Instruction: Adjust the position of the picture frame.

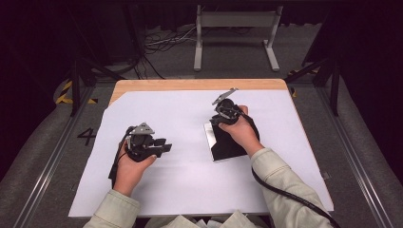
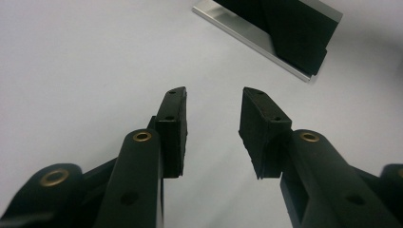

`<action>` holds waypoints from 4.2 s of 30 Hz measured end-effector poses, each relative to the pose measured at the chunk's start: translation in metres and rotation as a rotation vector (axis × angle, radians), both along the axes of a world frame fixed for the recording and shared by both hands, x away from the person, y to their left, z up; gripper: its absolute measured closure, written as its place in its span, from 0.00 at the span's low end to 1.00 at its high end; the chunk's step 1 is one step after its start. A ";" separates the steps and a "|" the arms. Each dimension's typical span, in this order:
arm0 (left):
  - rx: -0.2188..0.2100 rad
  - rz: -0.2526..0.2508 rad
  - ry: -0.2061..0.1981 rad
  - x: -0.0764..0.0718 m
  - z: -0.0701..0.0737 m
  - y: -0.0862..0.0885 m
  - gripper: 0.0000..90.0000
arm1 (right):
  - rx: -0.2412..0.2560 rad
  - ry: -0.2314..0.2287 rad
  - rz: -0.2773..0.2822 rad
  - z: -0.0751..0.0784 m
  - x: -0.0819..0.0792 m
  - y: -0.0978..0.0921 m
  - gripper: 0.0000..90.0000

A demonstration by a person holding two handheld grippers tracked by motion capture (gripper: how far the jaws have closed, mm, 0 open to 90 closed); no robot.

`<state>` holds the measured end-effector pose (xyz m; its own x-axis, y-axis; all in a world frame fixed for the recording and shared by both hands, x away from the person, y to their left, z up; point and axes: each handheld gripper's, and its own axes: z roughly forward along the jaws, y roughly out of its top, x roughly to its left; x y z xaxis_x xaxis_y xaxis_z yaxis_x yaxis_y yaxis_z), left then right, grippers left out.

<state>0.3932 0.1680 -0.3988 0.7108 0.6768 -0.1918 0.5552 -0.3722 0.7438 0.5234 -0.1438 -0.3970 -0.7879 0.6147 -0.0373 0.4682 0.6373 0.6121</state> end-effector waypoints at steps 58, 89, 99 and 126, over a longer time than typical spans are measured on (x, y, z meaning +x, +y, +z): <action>-0.009 0.052 0.022 0.000 -0.005 0.012 0.57 | -0.094 0.090 0.140 -0.025 0.002 0.024 1.00; 0.005 -0.089 0.050 0.026 -0.010 -0.037 0.58 | 0.016 0.014 0.185 0.002 -0.092 -0.027 1.00; 0.021 -0.182 0.062 0.029 -0.012 -0.068 0.62 | -0.026 -0.022 0.020 0.025 -0.112 -0.096 1.00; 0.051 -0.200 0.076 0.031 -0.018 -0.079 0.62 | -0.280 0.234 0.033 -0.008 -0.130 -0.152 1.00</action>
<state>0.4242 0.0889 -0.4171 0.8166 0.5340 -0.2192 0.5204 -0.5167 0.6799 0.3933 -0.2955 -0.4054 -0.8140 0.5806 -0.0164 0.5517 0.7818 0.2905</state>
